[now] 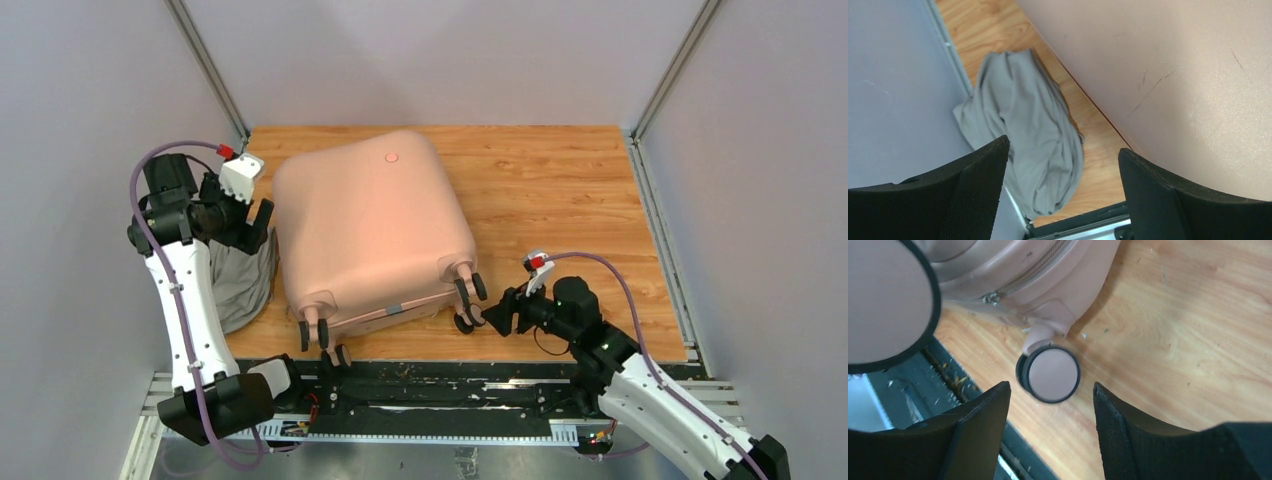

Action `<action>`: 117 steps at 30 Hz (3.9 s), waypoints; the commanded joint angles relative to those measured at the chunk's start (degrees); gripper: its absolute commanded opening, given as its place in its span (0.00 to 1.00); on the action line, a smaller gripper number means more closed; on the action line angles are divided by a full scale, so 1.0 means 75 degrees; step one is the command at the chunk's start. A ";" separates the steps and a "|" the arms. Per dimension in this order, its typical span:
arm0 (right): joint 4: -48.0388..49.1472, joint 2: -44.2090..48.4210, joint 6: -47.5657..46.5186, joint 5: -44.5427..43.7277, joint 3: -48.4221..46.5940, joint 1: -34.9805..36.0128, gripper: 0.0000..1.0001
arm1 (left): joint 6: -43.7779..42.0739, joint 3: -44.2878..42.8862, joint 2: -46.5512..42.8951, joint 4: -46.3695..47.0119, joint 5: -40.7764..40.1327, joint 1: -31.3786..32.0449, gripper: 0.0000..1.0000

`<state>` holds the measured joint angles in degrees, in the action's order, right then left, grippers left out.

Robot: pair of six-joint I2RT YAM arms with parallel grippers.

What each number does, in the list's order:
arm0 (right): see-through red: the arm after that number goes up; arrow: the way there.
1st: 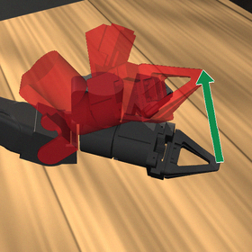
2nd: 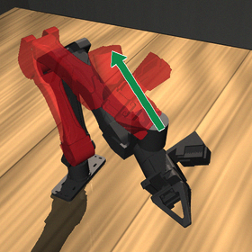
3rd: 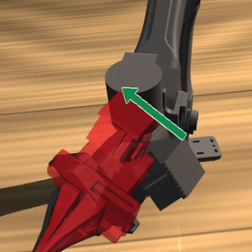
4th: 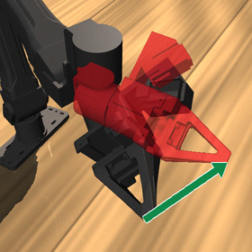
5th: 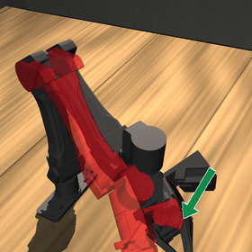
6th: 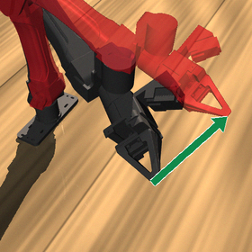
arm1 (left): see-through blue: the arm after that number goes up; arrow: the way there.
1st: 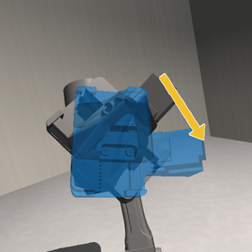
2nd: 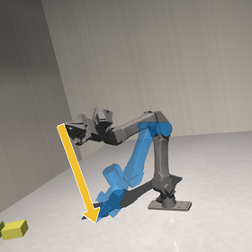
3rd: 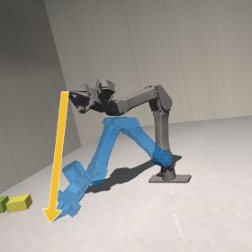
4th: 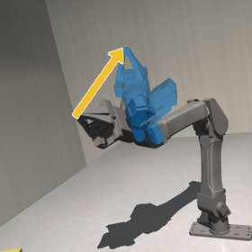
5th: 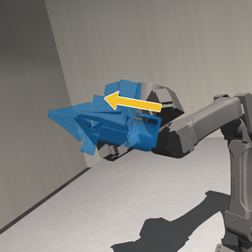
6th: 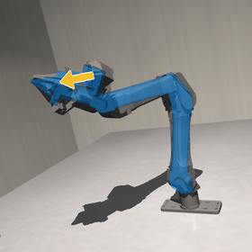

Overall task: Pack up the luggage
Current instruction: Zip the luggage at the center of the board.

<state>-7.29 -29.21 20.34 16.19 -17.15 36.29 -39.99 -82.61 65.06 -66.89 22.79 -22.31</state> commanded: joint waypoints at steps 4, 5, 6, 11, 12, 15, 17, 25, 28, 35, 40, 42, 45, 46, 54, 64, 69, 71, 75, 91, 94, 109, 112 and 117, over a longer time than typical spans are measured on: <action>0.5824 -0.1296 -0.0374 -0.0337 0.1323 0.0094 0.62 | -0.0041 0.0515 0.0225 0.0068 0.0575 -0.0057 0.86; 0.6200 -0.1685 -0.0408 -0.0134 0.1259 0.0084 0.61 | -0.0055 0.0576 0.0266 0.0071 0.0668 -0.0059 0.86; 0.6476 -0.2029 -0.0392 0.0080 0.1178 0.0086 0.60 | -0.0053 0.0687 0.0321 0.0071 0.0788 -0.0059 0.87; 0.7455 -0.3277 -0.0148 0.0779 0.0857 0.0096 0.53 | 0.0081 0.0865 0.0579 0.0138 0.1245 -0.0052 0.90; 0.7568 -0.3382 -0.0131 0.0774 0.0851 0.0095 0.52 | 0.0099 0.0854 0.0618 0.0134 0.1272 -0.0050 0.90; 0.7593 -0.3513 -0.0175 0.0752 0.0817 0.0095 0.51 | 0.0099 0.0851 0.0637 0.0130 0.1314 -0.0053 0.90; 0.7627 -0.3538 -0.0178 0.0815 0.0834 0.0103 0.52 | 0.0066 0.0882 0.0582 0.0130 0.1360 -0.0047 0.89; 0.8153 -0.3936 -0.0129 0.0435 0.0914 0.0278 0.36 | 0.0009 0.1134 0.0456 0.0130 0.1465 -0.0048 0.89; 0.8303 -0.3939 -0.0123 0.0361 0.0891 0.0327 0.19 | 0.0074 0.1087 0.0435 0.0119 0.1485 -0.0048 0.89; 0.7881 -0.3632 -0.0278 -0.0141 0.0874 0.0341 0.00 | 0.0218 0.0718 0.0242 0.0104 0.1506 -0.0037 0.89; 0.7546 -0.3464 -0.0490 -0.0468 0.0902 0.0313 0.00 | -0.0184 0.0367 0.0003 -0.0236 0.1594 -0.0038 0.90; 0.7458 -0.3464 -0.0512 -0.0435 0.0862 0.0286 0.00 | -0.1142 0.0014 -0.0099 -0.1125 0.1833 0.0014 0.92; 0.7402 -0.3492 -0.0450 -0.0335 0.0814 0.0267 0.00 | -0.3301 -0.0307 -0.0429 -0.2830 0.1645 0.0698 0.94; 0.7370 -0.3521 -0.0421 -0.0281 0.0775 0.0252 0.00 | -0.4106 -0.0272 -0.0648 -0.3247 0.1400 0.1052 0.95; 0.7341 -0.3937 -0.0122 0.0076 0.0526 0.0157 0.00 | -0.6030 0.0777 -0.2666 -0.3345 -0.1220 0.4594 0.99; 0.6981 -0.4156 -0.0100 0.0209 0.0208 0.0099 0.00 | -1.0658 0.2732 -0.3872 -0.3144 -0.1372 0.5198 0.96; 0.6902 -0.4268 -0.0087 0.0316 0.0131 0.0034 0.00 | -1.1848 0.2899 -0.3957 -0.2627 -0.0466 0.5201 0.95; 0.6871 -0.4304 -0.0097 0.0368 0.0092 0.0004 0.00 | -1.2362 0.2973 -0.4047 -0.2658 -0.0204 0.5200 0.96; 0.6831 -0.4363 -0.0087 0.0451 0.0017 -0.0086 0.00 | -1.3314 0.3143 -0.4271 -0.2743 0.0448 0.5200 0.97; 0.6696 -0.4609 -0.0224 0.0639 -0.0211 -0.0410 0.00 | -1.5343 0.3563 -0.3293 -0.2648 -0.0629 0.5527 0.66; 0.6723 -0.4685 -0.0225 0.0696 -0.0242 -0.0497 0.00 | -1.5330 0.3468 -0.3278 -0.2548 -0.0616 0.5653 0.48; 0.7270 -0.4848 -0.0138 0.0511 -0.0116 -0.1158 0.00 | -1.4777 0.2121 -0.3313 -0.2320 -0.0215 0.5681 0.00; 0.7288 -0.4946 -0.0138 0.0591 -0.0152 -0.1234 0.00 | -1.4764 0.2323 -0.3474 -0.2318 -0.0179 0.5681 0.00; 0.7025 -0.4688 -0.0191 0.0702 -0.0074 -0.1289 0.00 | -1.4637 0.2754 -0.3825 -0.2365 -0.0225 0.5681 0.07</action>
<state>44.40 -66.02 19.70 21.93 -17.12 27.62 -118.06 -64.27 38.44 -84.44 21.08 20.12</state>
